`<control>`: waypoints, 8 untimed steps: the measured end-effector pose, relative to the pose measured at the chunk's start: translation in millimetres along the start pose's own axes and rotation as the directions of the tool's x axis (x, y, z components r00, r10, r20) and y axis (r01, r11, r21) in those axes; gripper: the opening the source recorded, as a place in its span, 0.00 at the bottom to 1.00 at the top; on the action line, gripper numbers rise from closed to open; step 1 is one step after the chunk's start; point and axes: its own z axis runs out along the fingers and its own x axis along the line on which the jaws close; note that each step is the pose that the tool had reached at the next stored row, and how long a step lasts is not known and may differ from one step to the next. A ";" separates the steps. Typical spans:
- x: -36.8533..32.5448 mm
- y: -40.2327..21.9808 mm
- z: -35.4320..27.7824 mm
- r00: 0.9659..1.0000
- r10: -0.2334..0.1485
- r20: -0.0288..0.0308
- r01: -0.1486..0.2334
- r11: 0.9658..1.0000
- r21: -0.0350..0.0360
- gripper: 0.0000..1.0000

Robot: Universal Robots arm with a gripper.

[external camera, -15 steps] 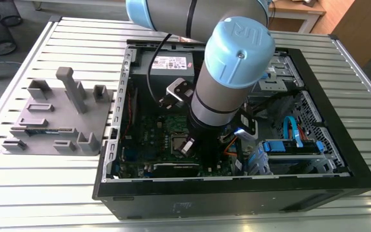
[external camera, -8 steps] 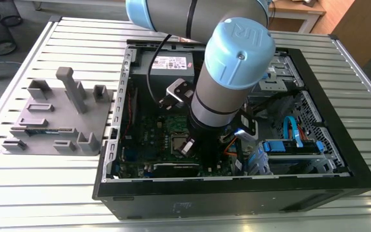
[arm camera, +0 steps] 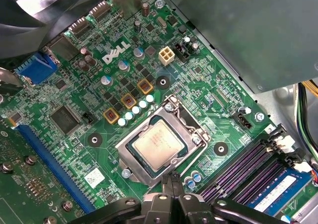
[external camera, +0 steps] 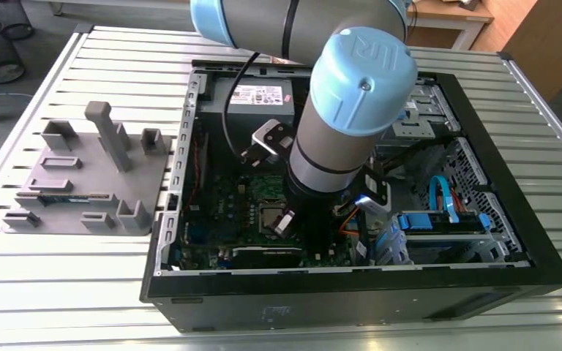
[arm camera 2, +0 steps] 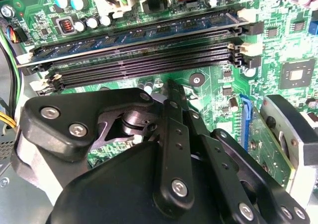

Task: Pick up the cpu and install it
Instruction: 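Install the first cpu locking lever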

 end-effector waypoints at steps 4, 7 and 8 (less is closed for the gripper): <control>1.0 -0.5 0.0 1.000 0.000 0.000 0.000 1.000 0.000 0.11; 1.3 -0.7 -0.2 1.000 0.000 0.000 0.000 1.000 0.000 0.11; 1.3 -0.7 -0.2 1.000 0.000 0.000 0.000 1.000 0.000 0.11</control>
